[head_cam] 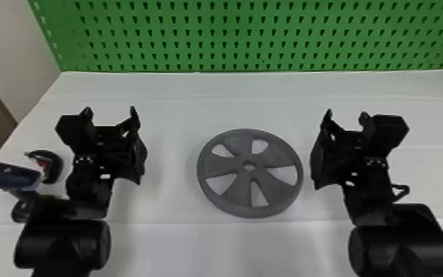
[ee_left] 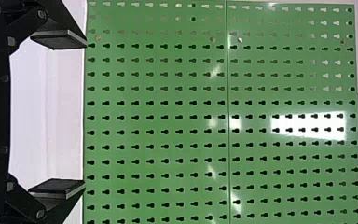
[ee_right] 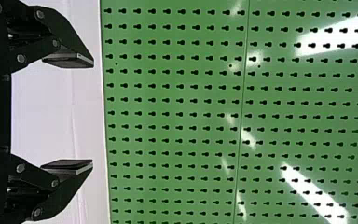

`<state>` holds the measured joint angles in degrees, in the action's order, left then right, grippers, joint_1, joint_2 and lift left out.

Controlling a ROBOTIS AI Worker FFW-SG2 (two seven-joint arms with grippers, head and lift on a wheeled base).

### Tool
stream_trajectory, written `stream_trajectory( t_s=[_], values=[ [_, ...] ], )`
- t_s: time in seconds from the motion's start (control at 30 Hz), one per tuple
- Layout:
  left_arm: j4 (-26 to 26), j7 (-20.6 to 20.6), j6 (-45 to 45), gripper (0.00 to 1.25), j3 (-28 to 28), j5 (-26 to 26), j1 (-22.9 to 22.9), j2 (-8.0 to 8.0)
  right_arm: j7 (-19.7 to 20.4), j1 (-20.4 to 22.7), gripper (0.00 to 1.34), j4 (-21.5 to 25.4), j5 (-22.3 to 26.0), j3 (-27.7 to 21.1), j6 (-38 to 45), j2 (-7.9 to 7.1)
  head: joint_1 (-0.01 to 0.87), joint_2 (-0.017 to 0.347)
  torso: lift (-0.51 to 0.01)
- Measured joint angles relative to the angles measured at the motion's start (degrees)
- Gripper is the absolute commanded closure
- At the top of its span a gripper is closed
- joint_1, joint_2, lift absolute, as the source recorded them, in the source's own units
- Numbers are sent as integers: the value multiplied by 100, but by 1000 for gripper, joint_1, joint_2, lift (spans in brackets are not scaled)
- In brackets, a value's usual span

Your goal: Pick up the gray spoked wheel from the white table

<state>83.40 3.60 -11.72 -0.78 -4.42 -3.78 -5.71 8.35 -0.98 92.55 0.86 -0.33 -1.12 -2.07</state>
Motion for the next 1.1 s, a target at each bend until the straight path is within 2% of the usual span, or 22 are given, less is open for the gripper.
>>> stream_trajectory(
  t_s=[0.87, 1.1],
  values=[
    [-8, -32, -2, 225, -82, -50, -43, 0, 0, -14, 498, -2, 50, -21, -62, 15, 770, 44, -98],
    [-8, -32, -4, 225, -64, -74, -38, 0, 0, -96, 496, 63, 162, -45, 312, 20, 770, 44, -98]
  ],
)
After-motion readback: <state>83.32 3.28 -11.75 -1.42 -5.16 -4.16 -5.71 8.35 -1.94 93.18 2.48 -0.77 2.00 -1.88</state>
